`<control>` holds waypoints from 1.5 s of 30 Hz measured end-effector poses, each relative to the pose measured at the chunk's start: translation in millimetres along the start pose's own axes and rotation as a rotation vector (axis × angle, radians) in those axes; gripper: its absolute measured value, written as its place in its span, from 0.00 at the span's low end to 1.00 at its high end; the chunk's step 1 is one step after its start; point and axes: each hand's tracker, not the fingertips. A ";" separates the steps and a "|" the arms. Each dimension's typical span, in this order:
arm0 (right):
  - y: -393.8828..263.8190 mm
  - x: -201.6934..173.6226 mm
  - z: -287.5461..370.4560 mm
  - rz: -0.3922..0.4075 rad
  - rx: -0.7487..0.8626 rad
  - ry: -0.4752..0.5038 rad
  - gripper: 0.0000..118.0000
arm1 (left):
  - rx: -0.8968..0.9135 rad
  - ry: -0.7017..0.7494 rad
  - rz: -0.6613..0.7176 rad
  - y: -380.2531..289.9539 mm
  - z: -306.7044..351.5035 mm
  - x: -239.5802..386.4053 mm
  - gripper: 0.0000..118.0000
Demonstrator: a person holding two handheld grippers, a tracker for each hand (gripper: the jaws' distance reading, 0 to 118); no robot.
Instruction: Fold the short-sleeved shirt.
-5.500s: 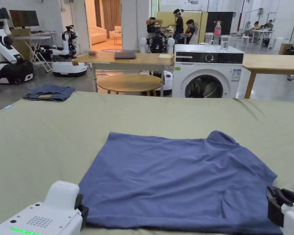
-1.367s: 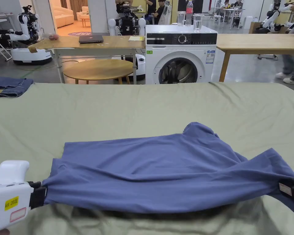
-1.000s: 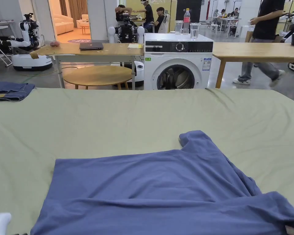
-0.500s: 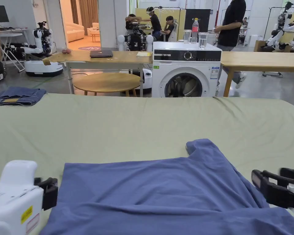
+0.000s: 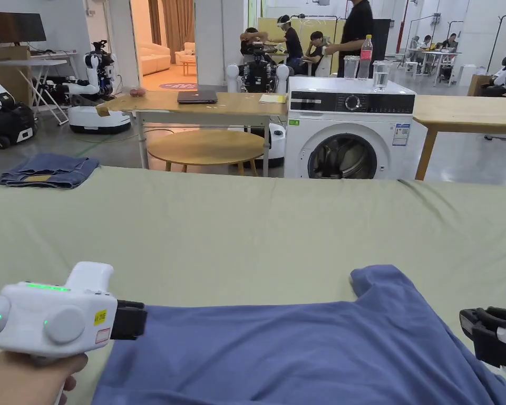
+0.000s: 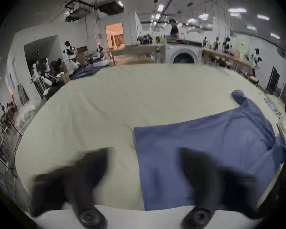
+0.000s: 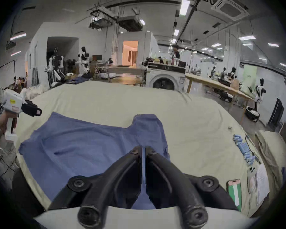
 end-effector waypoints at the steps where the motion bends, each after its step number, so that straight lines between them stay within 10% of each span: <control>1: 4.9 2.9 -10.2 -0.015 -0.030 -0.003 0.03 | -0.018 0.010 -0.025 4.8 -17.4 0.7 1.00; 9: 32.3 36.3 -103.8 -0.068 -0.228 -0.031 0.03 | -0.153 0.013 0.010 20.4 -112.7 -1.1 0.88; 11: 29.0 59.7 -144.0 -0.080 -0.225 -0.023 0.08 | -0.133 0.000 -0.022 22.6 -98.6 -0.3 0.66; 12: 30.1 63.8 -154.1 -0.088 -0.233 -0.026 0.26 | -0.114 -0.046 -0.042 23.6 -89.4 1.7 0.30; 15: 32.5 67.7 -193.6 -0.111 -0.360 0.011 0.58 | -0.050 -0.052 -0.070 24.8 -61.4 8.8 0.04; 17: 30.0 67.0 -214.6 -0.096 -0.375 -0.009 0.85 | -0.024 -0.036 -0.100 26.6 -48.4 15.5 0.02; 20: 26.2 56.4 -233.1 -0.097 -0.411 -0.021 0.84 | -0.017 -0.025 -0.126 31.4 -44.9 16.3 0.02; 24: 19.7 34.2 -233.0 -0.052 -0.446 -0.065 0.58 | -0.014 -0.021 -0.118 33.5 -47.9 14.3 0.02; 26: 23.5 28.3 -218.3 -0.097 -0.414 -0.023 0.00 | -0.013 -0.024 -0.111 32.2 -46.4 12.9 0.02; 45: -14.0 10.4 126.9 0.090 0.013 -0.024 0.00 | 0.282 -0.124 -0.091 -69.6 166.2 18.6 0.02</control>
